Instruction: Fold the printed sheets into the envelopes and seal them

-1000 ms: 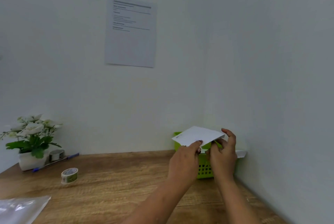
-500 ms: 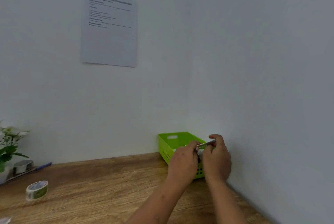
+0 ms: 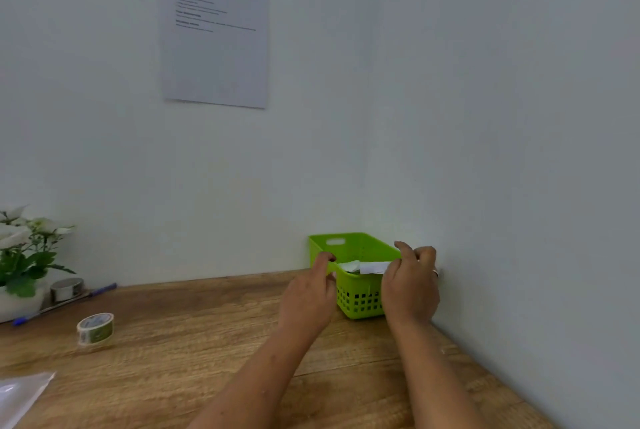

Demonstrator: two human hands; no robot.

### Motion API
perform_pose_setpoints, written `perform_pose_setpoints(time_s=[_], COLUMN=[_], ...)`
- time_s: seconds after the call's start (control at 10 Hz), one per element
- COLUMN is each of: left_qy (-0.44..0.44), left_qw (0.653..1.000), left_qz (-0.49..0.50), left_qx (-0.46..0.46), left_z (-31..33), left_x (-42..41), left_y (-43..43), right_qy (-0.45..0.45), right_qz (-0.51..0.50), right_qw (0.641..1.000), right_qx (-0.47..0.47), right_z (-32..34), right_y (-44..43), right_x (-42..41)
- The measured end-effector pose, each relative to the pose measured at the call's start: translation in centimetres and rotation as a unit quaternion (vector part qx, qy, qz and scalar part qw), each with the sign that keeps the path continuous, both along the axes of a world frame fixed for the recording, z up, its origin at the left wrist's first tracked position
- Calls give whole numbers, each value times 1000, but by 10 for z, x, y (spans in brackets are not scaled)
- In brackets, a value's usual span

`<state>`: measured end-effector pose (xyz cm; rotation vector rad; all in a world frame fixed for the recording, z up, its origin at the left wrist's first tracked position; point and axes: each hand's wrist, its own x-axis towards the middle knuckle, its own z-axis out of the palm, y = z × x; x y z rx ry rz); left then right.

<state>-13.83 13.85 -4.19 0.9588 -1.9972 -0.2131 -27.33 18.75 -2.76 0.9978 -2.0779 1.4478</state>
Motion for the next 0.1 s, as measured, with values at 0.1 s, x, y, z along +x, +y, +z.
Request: perform_pose_setpoints(time_s=[0.1], left_qy=[38], left_qw=[997], left_qz=[53], left_qx=[29], left_z=[-9], left_x=[32], left_y=[-8], right_qy=[104], right_qz=[40], right_qw=[993], right_qx=[-26], right_z=[-5], right_y=[-6], right_x=[10])
